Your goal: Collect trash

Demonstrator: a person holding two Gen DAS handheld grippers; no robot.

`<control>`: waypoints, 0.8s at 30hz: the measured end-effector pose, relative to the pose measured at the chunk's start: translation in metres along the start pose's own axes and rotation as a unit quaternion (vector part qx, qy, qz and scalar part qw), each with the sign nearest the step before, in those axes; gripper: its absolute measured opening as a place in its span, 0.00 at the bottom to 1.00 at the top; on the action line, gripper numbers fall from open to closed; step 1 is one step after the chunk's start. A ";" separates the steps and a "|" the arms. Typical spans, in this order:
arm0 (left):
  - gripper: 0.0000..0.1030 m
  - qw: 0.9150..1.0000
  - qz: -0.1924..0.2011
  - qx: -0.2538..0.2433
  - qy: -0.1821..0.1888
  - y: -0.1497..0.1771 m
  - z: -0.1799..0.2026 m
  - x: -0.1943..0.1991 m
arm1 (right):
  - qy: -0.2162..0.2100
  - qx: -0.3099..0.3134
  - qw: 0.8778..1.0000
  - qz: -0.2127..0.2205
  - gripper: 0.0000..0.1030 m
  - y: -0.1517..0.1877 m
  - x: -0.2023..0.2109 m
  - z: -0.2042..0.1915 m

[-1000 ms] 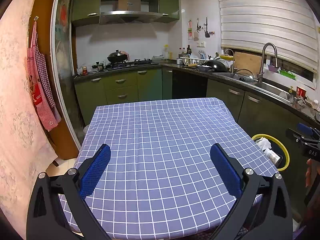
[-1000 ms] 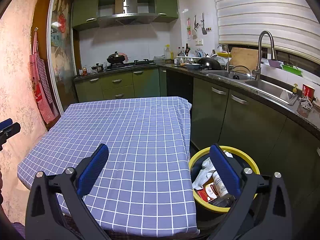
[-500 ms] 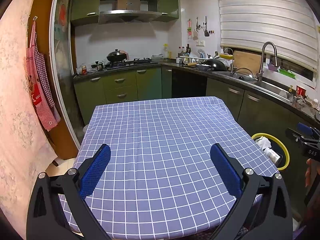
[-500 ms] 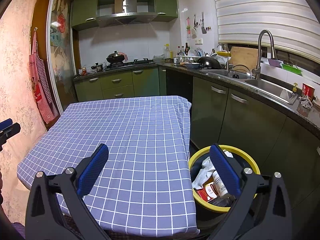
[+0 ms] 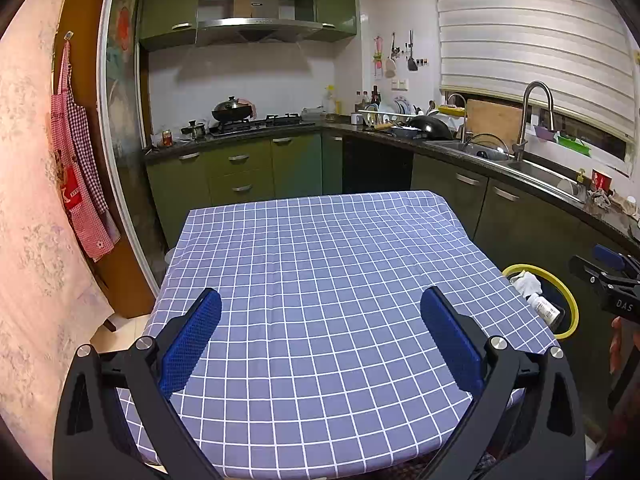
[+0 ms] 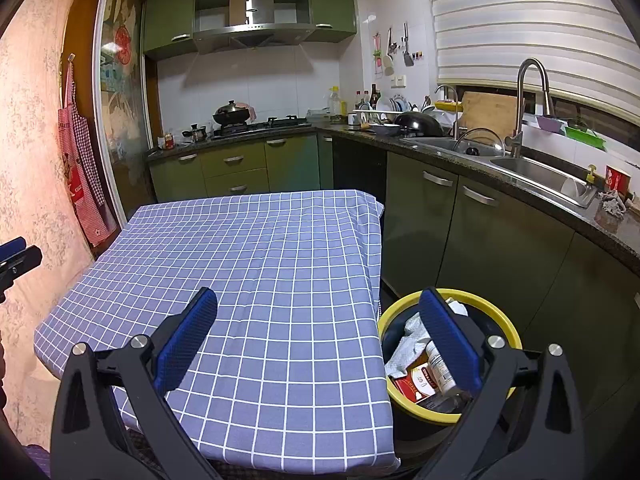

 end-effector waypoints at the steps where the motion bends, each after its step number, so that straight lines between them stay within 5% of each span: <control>1: 0.95 1.000 0.000 0.000 0.000 0.000 0.000 0.000 | 0.000 0.000 1.000 0.000 0.93 0.000 0.000 0.000; 24: 0.95 1.000 -0.007 0.001 0.001 0.001 0.001 -0.005 | -0.001 0.001 1.000 -0.003 0.93 0.008 -0.004 -0.006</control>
Point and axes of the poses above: each gripper's, at about its wrist camera, not at the fingertips, and x roughly against the way its jaws point, z to its right, y to its underside, the point moved 5 cm from there along -x, roughly the way its jaws point, and after that the axes turned 10 degrees about x, right-handed, at the moved point
